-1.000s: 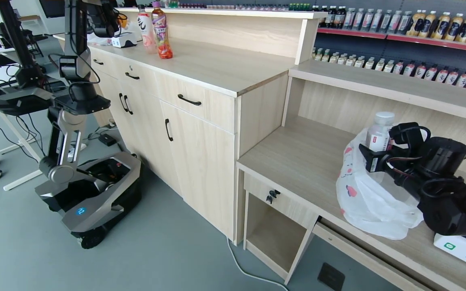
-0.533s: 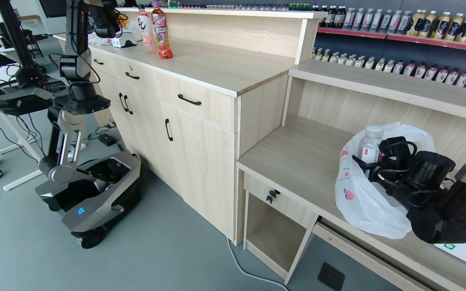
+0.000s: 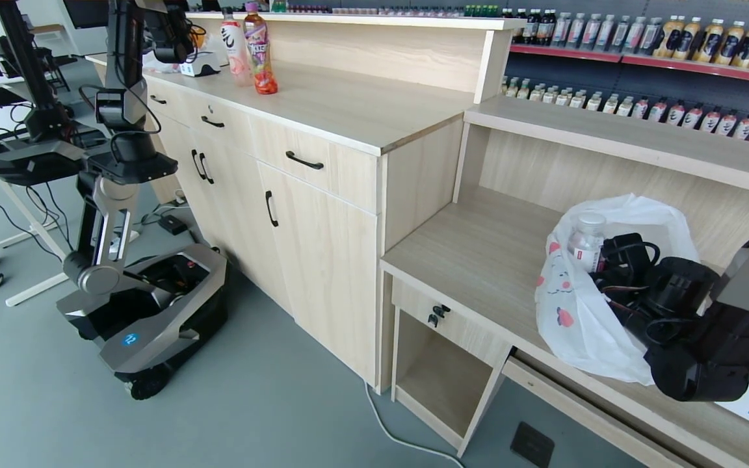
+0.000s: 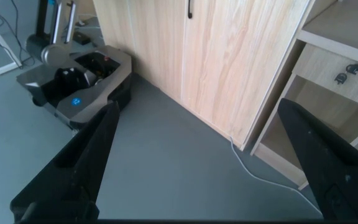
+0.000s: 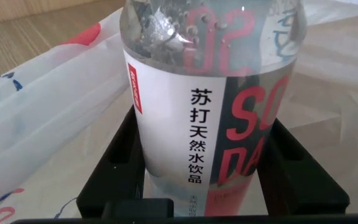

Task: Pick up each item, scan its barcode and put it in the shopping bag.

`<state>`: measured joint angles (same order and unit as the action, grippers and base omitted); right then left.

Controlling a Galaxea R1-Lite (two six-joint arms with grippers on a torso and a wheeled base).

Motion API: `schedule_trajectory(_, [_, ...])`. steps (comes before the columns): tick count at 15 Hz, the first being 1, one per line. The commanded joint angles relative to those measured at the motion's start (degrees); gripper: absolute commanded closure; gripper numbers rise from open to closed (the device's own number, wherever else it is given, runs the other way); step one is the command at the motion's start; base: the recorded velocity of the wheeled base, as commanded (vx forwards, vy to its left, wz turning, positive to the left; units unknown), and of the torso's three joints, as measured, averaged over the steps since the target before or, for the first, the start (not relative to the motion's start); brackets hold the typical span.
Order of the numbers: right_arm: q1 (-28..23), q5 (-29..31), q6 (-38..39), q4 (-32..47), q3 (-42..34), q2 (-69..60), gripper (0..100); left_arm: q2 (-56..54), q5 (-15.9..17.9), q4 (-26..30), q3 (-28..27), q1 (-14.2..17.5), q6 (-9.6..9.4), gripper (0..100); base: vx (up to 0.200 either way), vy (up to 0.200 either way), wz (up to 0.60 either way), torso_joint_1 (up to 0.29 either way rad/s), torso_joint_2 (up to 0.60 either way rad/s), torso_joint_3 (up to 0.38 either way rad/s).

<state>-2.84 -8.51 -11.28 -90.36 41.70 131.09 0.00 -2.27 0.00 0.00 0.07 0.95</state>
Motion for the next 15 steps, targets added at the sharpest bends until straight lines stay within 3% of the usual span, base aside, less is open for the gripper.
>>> schedule_trajectory(1, [0.0,0.0,-0.1,0.4,0.0,1.3,100,0.0,0.1,0.0,0.0,0.0,0.02,0,0.0,0.0,0.0,0.0,0.0,0.0])
schedule_trajectory(7, [-0.1,-0.1,0.0,0.4,-1.0,0.7,100,0.0,0.0,0.0,0.0,0.0,0.02,0,0.0,0.0,0.0,0.0,0.0,0.0])
schedule_trajectory(8, [-0.1,-0.1,0.0,0.4,-1.4,0.2,0,0.0,0.0,0.0,0.0,0.0,0.02,0,0.0,0.0,0.0,0.0,0.0,0.0])
schedule_trajectory(12, [-0.1,-3.1,0.3,0.4,-1.9,-3.5,0,0.0,0.0,0.0,0.0,0.0,0.02,0,0.0,0.0,0.0,0.0,0.0,0.0])
schedule_trajectory(15, [0.5,-3.7,0.6,5.9,-4.3,-10.7,0,0.0,0.0,0.0,0.0,0.0,0.02,0,0.0,0.0,0.0,0.0,0.0,0.0])
